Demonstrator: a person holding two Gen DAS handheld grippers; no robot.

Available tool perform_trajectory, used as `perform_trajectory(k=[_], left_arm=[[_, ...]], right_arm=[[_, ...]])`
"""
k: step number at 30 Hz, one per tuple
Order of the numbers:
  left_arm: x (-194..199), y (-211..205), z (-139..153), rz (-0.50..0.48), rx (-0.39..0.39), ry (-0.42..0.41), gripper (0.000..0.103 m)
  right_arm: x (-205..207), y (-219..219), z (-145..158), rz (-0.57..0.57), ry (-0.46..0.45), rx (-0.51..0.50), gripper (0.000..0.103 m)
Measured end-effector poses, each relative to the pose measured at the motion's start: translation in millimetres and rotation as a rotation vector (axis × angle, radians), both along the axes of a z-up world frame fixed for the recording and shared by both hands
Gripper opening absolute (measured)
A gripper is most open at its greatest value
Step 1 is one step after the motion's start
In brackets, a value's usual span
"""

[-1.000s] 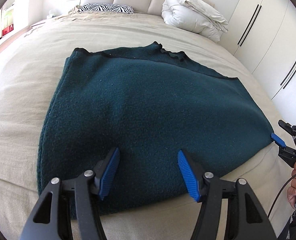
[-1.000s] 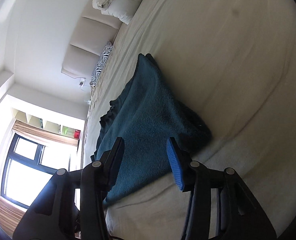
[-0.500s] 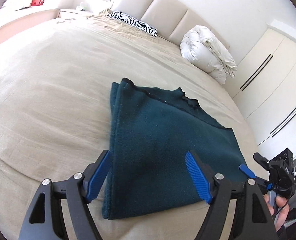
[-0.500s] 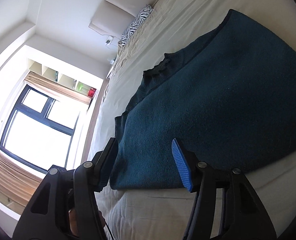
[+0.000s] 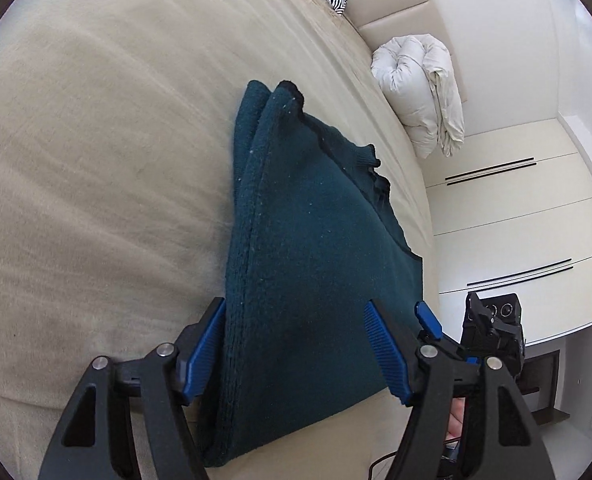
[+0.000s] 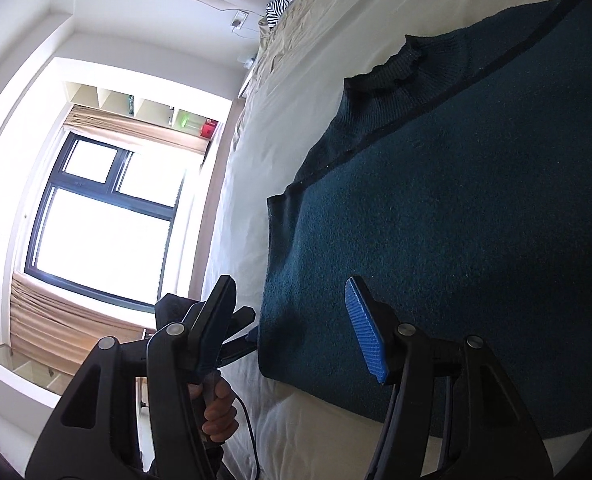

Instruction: Fold small clothes

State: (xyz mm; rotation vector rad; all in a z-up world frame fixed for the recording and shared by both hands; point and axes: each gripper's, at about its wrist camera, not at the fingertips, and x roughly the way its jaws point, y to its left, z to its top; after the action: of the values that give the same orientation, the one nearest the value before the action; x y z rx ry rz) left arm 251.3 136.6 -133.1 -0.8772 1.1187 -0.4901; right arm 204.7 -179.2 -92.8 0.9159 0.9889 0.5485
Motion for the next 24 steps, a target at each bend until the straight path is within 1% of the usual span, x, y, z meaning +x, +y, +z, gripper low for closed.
perform_trajectory(k=[4, 6, 10, 11, 12, 13, 14, 15, 16, 19, 24], left_arm=[[1, 4, -4, -0.021, -0.054, 0.040, 0.071], [2, 5, -5, -0.028, -0.074, 0.063, 0.071], [5, 6, -6, -0.043, -0.081, 0.086, 0.070], [6, 5, -6, -0.049, -0.081, 0.086, 0.067], [6, 4, -7, -0.058, -0.078, 0.089, 0.054], [7, 4, -10, -0.064, -0.074, 0.100, 0.045], [8, 3, -14, -0.068, -0.076, 0.115, 0.027], [10, 0, -20, -0.074, -0.079, 0.127, 0.015], [9, 1, -23, -0.069, -0.083, 0.129, 0.016], [6, 5, -28, -0.045, -0.120, 0.122, 0.014], [4, 8, -30, -0.015, -0.147, 0.111, 0.013]], right_arm=[[23, 14, -9, 0.026, 0.046, 0.046, 0.057], [36, 26, -15, 0.059, 0.068, 0.073, 0.057], [59, 56, -24, 0.142, 0.116, 0.083, 0.057], [64, 64, -27, 0.162, 0.133, 0.078, 0.057], [69, 71, -30, 0.176, 0.147, 0.076, 0.057], [73, 77, -33, 0.189, 0.164, 0.072, 0.057], [78, 84, -38, 0.202, 0.187, 0.061, 0.057], [81, 88, -44, 0.208, 0.215, 0.033, 0.056], [85, 93, -49, 0.212, 0.239, -0.004, 0.055], [88, 95, -55, 0.202, 0.242, -0.007, 0.054], [83, 99, -52, 0.193, 0.201, -0.042, 0.054]])
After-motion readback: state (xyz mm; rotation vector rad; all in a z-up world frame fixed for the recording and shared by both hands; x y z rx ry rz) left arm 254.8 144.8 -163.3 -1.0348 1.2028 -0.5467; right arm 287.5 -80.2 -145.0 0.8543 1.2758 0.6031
